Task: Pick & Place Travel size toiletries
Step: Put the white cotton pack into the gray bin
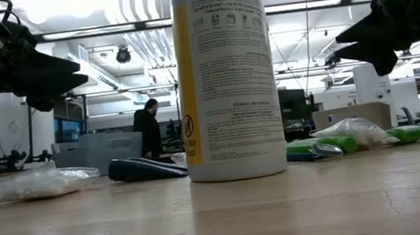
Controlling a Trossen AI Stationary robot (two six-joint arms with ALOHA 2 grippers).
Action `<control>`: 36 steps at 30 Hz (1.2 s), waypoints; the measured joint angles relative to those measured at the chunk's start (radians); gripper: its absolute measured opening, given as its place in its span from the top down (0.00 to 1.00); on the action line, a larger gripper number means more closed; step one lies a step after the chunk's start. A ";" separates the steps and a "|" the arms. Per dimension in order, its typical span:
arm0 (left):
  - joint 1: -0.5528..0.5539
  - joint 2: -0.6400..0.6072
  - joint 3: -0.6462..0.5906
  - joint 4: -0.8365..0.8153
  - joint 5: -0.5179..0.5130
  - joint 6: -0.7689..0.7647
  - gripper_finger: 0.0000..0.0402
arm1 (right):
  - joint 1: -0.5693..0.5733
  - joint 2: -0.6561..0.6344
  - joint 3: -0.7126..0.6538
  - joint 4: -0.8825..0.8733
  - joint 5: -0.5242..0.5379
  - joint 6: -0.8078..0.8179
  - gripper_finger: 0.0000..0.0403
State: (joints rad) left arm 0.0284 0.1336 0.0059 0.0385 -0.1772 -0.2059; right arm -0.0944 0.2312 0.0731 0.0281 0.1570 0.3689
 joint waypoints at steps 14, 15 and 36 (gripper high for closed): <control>0.000 0.000 0.000 0.000 0.000 0.000 0.51 | 0.000 0.423 0.338 -0.185 0.004 -0.100 0.57; 0.000 0.000 0.000 0.000 0.000 0.000 0.51 | -0.001 0.453 0.370 -0.228 0.005 -0.116 0.57; 0.000 0.000 0.000 0.003 0.000 0.000 0.51 | -0.006 0.820 0.698 -0.573 0.003 -0.221 0.48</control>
State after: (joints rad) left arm 0.0284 0.1337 0.0059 0.0418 -0.1772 -0.2058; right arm -0.1009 1.0512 0.7712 -0.5445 0.1596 0.1483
